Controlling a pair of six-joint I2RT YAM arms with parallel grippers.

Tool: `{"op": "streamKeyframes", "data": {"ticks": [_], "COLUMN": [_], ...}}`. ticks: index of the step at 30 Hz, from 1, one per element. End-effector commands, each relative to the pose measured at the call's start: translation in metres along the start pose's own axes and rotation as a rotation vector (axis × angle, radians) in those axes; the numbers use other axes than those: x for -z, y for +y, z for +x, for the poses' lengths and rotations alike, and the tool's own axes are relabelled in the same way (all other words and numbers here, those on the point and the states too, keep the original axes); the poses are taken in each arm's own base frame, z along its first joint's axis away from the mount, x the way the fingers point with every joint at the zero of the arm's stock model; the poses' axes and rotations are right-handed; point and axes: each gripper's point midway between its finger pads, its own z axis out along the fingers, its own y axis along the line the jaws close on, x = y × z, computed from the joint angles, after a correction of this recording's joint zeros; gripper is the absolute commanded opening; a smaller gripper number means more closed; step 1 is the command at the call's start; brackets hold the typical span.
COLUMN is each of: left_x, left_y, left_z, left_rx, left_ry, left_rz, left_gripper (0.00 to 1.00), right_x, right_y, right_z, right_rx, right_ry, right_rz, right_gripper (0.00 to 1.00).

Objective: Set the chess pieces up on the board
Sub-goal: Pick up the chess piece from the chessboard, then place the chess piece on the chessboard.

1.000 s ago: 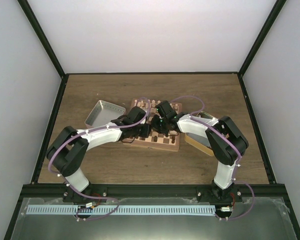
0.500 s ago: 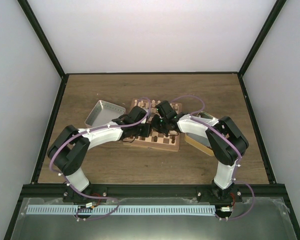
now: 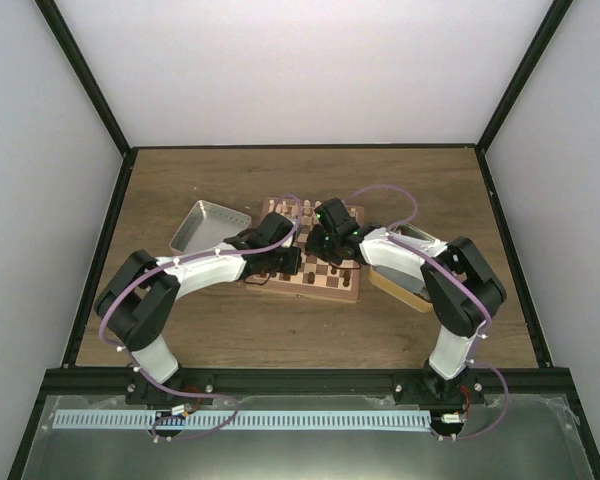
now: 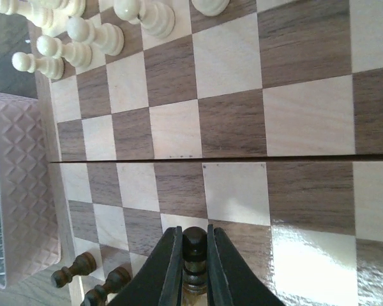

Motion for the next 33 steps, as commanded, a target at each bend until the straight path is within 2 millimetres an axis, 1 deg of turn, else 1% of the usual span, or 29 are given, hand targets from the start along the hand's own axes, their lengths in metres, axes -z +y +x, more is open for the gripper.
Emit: {"op": "streamKeyframes", "data": {"ticks": [1, 5, 9, 12, 14, 17, 20, 24, 27, 30, 32, 33], "left_x": [0.014, 0.026, 0.038, 0.049, 0.056, 0.061, 0.063, 0.064, 0.067, 0.069, 0.072, 0.073], "left_y": [-0.008, -0.016, -0.022, -0.026, -0.025, -0.026, -0.033, -0.041, -0.048, -0.053, -0.055, -0.055], "left_z": [-0.018, -0.035, -0.045, -0.049, -0.050, -0.048, -0.047, -0.047, -0.049, -0.051, -0.053, -0.054], "left_rx": [0.000, -0.001, -0.002, -0.007, -0.007, -0.014, -0.022, -0.033, -0.049, -0.058, -0.060, -0.061], "left_ry": [-0.044, -0.094, -0.128, -0.167, -0.205, -0.229, -0.239, -0.240, -0.248, -0.256, -0.267, -0.272], "left_rz": [0.019, 0.031, 0.050, 0.072, 0.082, 0.103, 0.152, 0.199, 0.242, 0.266, 0.274, 0.275], "left_gripper": [0.18, 0.21, 0.27, 0.32, 0.39, 0.43, 0.44, 0.45, 0.47, 0.48, 0.44, 0.41], "right_x": [0.020, 0.028, 0.037, 0.047, 0.055, 0.069, 0.080, 0.093, 0.101, 0.108, 0.110, 0.112], "right_y": [0.009, 0.016, 0.023, 0.030, 0.035, 0.044, 0.052, 0.062, 0.064, 0.064, 0.064, 0.064], "right_z": [-0.015, -0.018, -0.019, -0.020, -0.021, -0.021, -0.018, -0.008, -0.001, 0.004, 0.007, 0.008], "right_rx": [0.017, 0.017, 0.017, 0.003, -0.009, -0.025, -0.032, -0.026, -0.015, 0.005, 0.017, 0.024], "right_ry": [-0.073, -0.085, -0.092, -0.090, -0.082, -0.067, -0.039, 0.017, 0.036, 0.052, 0.059, 0.060], "right_rz": [-0.035, -0.069, -0.110, -0.158, -0.197, -0.257, -0.312, -0.372, -0.402, -0.417, -0.422, -0.423], "right_gripper": [0.08, 0.08, 0.08, 0.09, 0.09, 0.09, 0.09, 0.09, 0.10, 0.10, 0.10, 0.10]}}
